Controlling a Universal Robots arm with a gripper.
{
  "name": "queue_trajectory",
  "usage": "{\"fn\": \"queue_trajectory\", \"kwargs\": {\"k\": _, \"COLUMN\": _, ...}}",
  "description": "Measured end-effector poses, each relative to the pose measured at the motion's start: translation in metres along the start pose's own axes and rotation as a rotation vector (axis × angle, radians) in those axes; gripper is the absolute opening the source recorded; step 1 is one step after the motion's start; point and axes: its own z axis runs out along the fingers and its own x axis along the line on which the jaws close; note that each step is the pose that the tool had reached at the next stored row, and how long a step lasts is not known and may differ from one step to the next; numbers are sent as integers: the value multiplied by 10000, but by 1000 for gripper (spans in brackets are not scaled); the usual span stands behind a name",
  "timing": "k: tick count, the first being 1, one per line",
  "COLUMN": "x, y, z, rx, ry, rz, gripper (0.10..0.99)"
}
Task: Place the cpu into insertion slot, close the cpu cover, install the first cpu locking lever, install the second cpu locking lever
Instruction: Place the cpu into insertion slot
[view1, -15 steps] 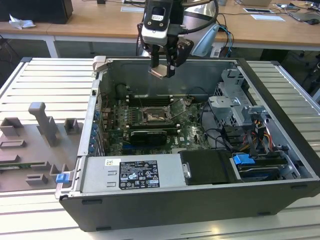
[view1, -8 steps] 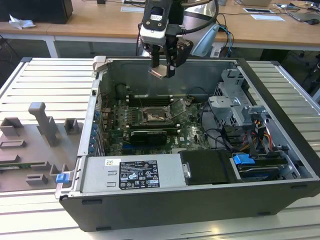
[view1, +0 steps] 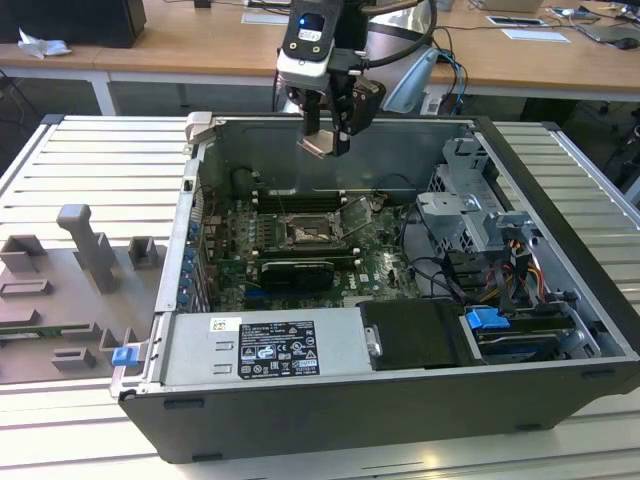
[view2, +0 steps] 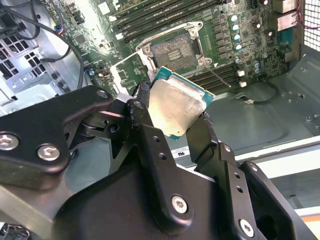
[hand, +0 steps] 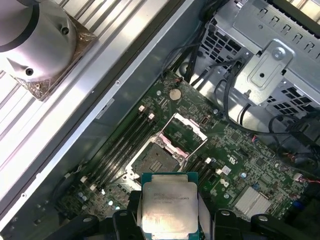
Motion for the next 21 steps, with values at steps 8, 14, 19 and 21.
{"fn": "queue_trajectory", "kwargs": {"k": 8, "x": 2, "y": -3, "z": 3, "rx": -6, "ry": -25, "rz": 277, "gripper": 537}}
{"fn": "queue_trajectory", "kwargs": {"k": 14, "x": 3, "y": -5, "z": 5, "rx": -11, "ry": -51, "rz": 563, "gripper": 537}}
{"fn": "queue_trajectory", "kwargs": {"k": 19, "x": 4, "y": -5, "z": 6, "rx": -16, "ry": -70, "rz": 788, "gripper": 537}}
{"fn": "queue_trajectory", "kwargs": {"k": 21, "x": 4, "y": -5, "z": 8, "rx": -20, "ry": -93, "rz": 1033, "gripper": 537}}
